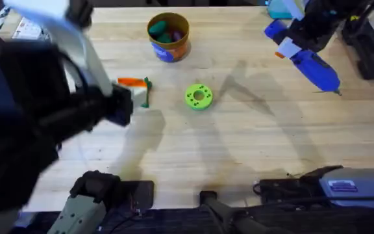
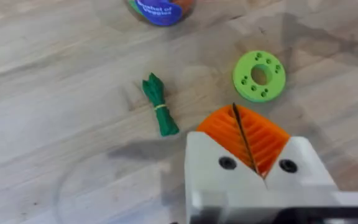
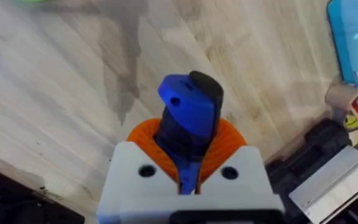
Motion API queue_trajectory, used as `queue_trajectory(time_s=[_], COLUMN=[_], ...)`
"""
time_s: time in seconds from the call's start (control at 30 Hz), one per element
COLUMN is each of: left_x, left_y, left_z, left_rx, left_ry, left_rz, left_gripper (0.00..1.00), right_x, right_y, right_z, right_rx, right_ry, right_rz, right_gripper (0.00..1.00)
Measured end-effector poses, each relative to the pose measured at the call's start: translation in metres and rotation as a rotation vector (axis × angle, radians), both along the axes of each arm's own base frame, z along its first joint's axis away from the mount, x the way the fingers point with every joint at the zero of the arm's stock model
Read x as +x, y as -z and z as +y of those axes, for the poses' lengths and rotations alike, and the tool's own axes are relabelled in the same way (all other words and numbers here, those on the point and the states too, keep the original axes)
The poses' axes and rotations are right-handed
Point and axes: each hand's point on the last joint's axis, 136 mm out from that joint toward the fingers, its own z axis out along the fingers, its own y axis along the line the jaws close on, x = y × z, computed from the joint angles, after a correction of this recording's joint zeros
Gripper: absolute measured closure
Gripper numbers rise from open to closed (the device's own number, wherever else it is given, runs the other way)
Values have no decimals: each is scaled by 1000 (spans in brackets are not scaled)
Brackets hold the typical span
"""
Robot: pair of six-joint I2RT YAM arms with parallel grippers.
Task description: Pick up the gripper from the table and insert it into the empty holder that is missing its gripper. Then pick up a screw, insert it into the mounting hole, and use the screwdriver to tighten it. Finally, clean up the table by picking up the vegetable and placing it into the bucket.
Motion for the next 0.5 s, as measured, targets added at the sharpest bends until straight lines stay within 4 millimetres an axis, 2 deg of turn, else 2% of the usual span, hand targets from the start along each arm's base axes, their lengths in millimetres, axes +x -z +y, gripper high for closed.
queue_trajectory(time_s=[0.13,0.2,0.3,0.5], left_x=[23,30,35,49], left_y=[-15,-16,-8,14], left_z=[-2,-3,0,28], left_rx=[7,10,40,155], left_ry=[-10,-8,-16,-165], left_rz=[-8,-8,14,78], left_gripper=[990,990,995,996], right_x=[12,16,20,28], right_y=[14,21,34,67], right_z=[-10,-11,-12,-10], right_rx=[-28,-36,-49,-82], right_ry=[27,31,30,5], right_rz=[25,42,82,181], right_gripper=[905,907,909,913])
